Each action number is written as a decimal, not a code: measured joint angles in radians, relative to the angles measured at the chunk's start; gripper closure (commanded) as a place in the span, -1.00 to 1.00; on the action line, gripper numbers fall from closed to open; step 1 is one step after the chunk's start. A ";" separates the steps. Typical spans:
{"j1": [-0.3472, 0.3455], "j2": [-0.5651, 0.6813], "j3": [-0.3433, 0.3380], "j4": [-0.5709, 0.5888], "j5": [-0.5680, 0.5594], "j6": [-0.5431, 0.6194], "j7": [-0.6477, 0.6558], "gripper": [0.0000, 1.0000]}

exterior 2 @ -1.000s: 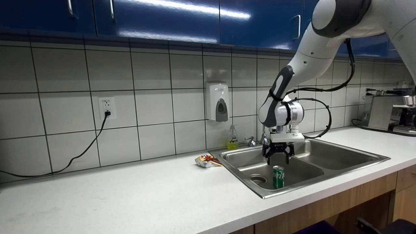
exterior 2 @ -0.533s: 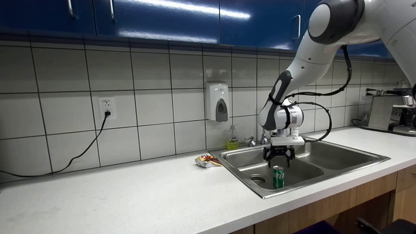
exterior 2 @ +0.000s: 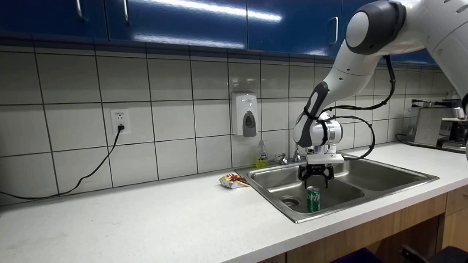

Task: Remove the green can from the sink and put it on the counter

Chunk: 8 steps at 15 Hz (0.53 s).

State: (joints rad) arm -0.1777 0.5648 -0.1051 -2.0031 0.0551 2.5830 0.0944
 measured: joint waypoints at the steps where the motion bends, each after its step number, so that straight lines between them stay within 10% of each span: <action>1: -0.002 0.003 0.000 0.005 0.003 -0.005 -0.003 -1.00; 8: -0.011 0.017 0.001 0.037 0.024 -0.064 -0.042 -1.00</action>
State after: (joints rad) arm -0.1886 0.5820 -0.1043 -1.9664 0.0790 2.5190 0.0520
